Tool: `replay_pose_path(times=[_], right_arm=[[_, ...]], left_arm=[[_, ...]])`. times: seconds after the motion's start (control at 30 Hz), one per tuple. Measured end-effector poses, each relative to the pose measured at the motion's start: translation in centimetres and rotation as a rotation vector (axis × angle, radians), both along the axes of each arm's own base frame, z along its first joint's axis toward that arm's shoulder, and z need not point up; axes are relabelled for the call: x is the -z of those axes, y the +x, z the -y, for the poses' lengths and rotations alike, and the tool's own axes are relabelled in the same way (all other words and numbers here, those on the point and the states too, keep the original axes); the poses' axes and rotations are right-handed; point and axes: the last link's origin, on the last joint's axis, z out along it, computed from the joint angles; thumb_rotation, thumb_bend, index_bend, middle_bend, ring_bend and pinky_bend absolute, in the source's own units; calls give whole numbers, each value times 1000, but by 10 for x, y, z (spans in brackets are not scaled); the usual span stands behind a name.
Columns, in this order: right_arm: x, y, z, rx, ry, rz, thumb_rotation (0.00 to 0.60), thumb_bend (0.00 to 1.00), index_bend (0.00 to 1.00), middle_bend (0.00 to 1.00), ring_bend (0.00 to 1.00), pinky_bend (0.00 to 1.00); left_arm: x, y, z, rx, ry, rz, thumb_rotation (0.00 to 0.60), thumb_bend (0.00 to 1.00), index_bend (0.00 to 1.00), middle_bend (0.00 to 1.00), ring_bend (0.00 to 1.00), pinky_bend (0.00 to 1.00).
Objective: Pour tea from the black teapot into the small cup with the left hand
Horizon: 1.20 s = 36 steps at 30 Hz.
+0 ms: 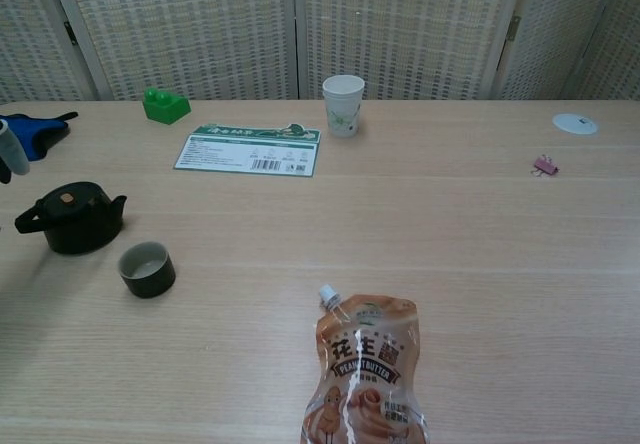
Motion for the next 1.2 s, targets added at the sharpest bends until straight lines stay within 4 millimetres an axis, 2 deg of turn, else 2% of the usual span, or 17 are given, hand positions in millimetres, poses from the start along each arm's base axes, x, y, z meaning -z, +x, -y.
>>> replay_pose_path(times=[0.2,0.4,0.6,0.7,0.77,1.2], right_arm=[[1,-1,1,9,2,-1,600,186,297,261,215,250],[1,-3,2,18,2,-4,600,186,297,261,215,250],[1,-3,3,21,5,-5,600,186,297,261,215,250],[1,-4,3,23,5,-4,600,186,297,261,215,250],[1,-4,3,26,6,-5,600,186,297,261,215,250],[1,-4,2,31,5,-6,600,186,297,261,215,250]], left_arm=[[13,1,-16,27,-56,-22,594,165,426,423,391,135],[25,1,-26,43,-89,-46,552,165,426,362,302,96],[33,-2,-32,28,-120,-104,494,165,423,319,239,60],[35,-3,-35,27,-119,-140,413,165,423,311,228,51],[36,-5,-36,24,-118,-168,394,165,423,308,225,47],[42,-11,-42,16,-111,-226,376,164,423,294,208,45]])
